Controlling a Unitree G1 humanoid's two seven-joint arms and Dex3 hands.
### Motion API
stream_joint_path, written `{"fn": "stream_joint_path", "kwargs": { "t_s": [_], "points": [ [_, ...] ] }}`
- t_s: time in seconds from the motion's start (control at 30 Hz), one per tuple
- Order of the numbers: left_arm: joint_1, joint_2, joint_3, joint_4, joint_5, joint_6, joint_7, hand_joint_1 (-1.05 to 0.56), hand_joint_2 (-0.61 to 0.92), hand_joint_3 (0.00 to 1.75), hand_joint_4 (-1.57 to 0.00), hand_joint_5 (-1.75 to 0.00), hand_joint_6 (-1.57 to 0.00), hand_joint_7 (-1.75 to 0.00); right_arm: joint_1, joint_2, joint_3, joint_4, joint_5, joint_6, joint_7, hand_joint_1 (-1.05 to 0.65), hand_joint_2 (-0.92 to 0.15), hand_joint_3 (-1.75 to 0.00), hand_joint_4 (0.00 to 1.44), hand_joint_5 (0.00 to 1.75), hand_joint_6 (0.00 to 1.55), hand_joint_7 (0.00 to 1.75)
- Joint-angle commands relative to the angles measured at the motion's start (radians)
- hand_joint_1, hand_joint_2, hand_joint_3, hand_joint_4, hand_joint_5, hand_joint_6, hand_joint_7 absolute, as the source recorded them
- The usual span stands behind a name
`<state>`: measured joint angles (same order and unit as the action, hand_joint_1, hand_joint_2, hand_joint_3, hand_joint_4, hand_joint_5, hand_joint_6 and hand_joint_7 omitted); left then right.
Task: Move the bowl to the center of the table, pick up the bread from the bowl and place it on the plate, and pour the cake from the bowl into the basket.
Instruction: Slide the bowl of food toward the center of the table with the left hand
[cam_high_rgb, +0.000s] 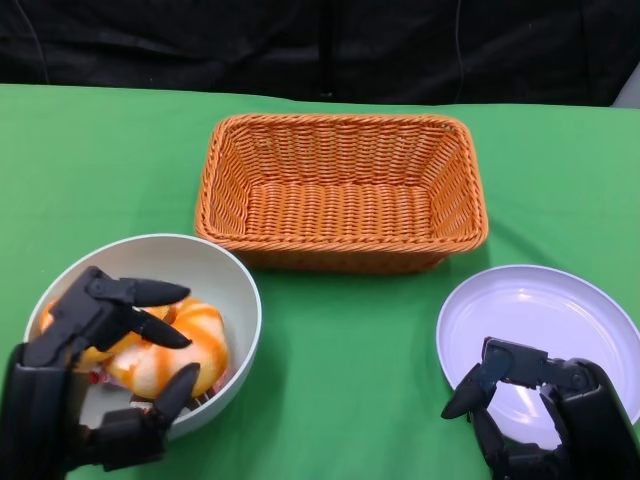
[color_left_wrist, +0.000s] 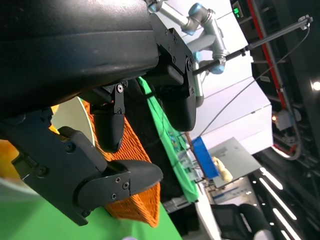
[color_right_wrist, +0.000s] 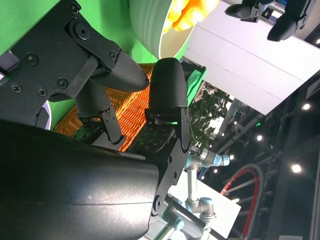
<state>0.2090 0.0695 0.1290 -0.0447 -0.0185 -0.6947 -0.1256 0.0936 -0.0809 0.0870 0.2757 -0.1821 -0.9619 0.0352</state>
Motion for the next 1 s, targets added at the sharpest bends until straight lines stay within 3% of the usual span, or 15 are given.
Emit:
{"fn": "stream_joint_path", "kwargs": {
  "t_s": [0.03,0.1,0.2,0.4,0.6,0.83,1.0],
  "points": [
    [-0.004,0.029,0.016,-0.022,-0.014,0.016,0.001,-0.44,0.68,0.67,-0.55,-1.14,-0.36,-0.83,0.003,-0.003,-0.004,0.004,0.008,-0.010,-0.009,-0.24,-0.25,-1.52,0.83,1.61,0.86,1.17],
    [-0.008,0.045,0.034,-0.036,-0.028,0.034,0.004,-0.44,0.68,0.65,-0.55,-1.13,-0.36,-0.82,0.003,-0.004,-0.004,0.003,0.005,-0.011,-0.010,-0.24,-0.25,-1.52,0.83,1.61,0.86,1.17],
    [-0.020,0.068,0.074,-0.056,-0.046,0.064,0.012,-0.47,0.72,0.53,-0.44,-1.03,-0.32,-0.65,0.004,-0.004,-0.004,-0.001,0.000,-0.008,-0.010,-0.25,-0.25,-1.52,0.82,1.61,0.86,1.17],
    [-0.048,0.091,0.169,-0.037,-0.001,0.102,0.074,-0.51,0.79,0.48,-0.31,-1.01,-0.27,-0.59,0.007,-0.004,0.002,-0.006,0.010,-0.005,-0.007,-0.23,-0.29,-1.43,0.82,1.61,0.86,1.17],
    [-0.052,0.126,0.206,-0.031,0.033,0.173,0.091,-0.53,0.91,0.30,-0.04,-1.07,-0.22,-0.49,0.007,-0.001,0.002,-0.007,0.005,-0.009,-0.011,-0.23,-0.28,-1.47,0.83,1.58,0.86,1.16],
    [-0.047,0.162,0.229,-0.047,0.067,0.333,0.102,-0.58,0.92,0.42,0.00,-0.67,-0.10,-0.40,0.012,0.000,0.003,-0.014,0.003,-0.005,-0.013,-0.23,-0.27,-1.50,0.83,1.59,0.86,1.16],
    [-0.054,0.181,0.222,-0.047,0.059,0.468,0.078,-0.57,0.92,0.47,0.00,-0.56,-0.07,-0.34,0.010,0.000,0.003,-0.013,0.002,-0.007,-0.016,-0.23,-0.27,-1.49,0.82,1.60,0.86,1.16]
  ]
}}
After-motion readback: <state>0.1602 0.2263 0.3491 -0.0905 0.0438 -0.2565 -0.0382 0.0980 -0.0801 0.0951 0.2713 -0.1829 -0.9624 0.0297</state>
